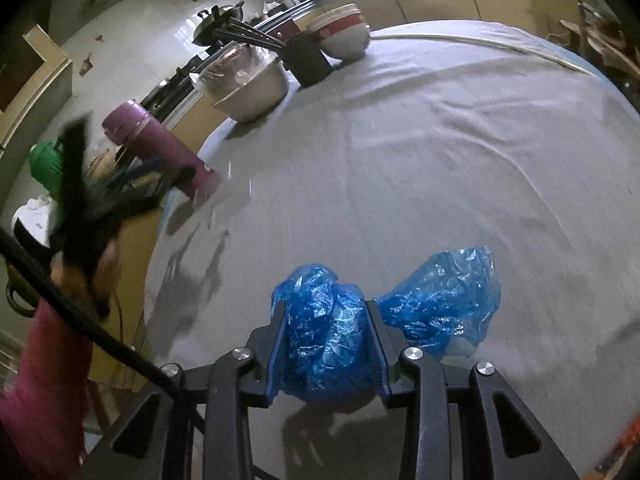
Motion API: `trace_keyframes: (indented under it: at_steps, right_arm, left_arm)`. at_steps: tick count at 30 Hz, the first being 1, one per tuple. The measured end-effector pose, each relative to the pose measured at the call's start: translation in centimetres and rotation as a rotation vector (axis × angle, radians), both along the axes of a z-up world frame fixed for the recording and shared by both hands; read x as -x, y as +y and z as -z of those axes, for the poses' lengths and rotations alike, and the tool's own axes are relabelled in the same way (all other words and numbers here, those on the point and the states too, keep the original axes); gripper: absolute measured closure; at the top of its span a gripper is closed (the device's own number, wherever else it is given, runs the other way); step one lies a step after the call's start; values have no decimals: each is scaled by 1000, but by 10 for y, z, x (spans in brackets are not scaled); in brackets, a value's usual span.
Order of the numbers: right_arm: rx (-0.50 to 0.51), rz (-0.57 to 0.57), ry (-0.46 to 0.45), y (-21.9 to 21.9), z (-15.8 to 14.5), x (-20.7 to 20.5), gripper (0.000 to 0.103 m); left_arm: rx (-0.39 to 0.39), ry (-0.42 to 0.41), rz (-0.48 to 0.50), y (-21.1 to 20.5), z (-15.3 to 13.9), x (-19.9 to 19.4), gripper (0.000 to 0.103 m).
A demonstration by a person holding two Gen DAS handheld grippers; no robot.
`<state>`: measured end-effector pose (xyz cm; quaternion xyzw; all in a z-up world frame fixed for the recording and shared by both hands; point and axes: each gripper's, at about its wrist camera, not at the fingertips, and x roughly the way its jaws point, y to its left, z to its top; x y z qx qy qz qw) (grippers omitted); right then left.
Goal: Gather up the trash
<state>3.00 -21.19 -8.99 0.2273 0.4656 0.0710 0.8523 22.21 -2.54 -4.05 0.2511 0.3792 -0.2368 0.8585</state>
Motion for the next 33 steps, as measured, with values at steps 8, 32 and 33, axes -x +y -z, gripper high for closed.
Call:
trace_keyframes:
  at_steps: [8, 32, 33]
  right_arm:
    - [-46, 31, -17, -7, 4, 10, 65]
    - [42, 127, -188, -26, -35, 79, 65]
    - [44, 131, -194, -26, -37, 85, 65]
  left_arm:
    - [-118, 159, 42, -15, 44, -27, 20]
    - [81, 185, -245, -13, 18, 123, 39]
    - [68, 159, -255, -17, 14, 137, 39]
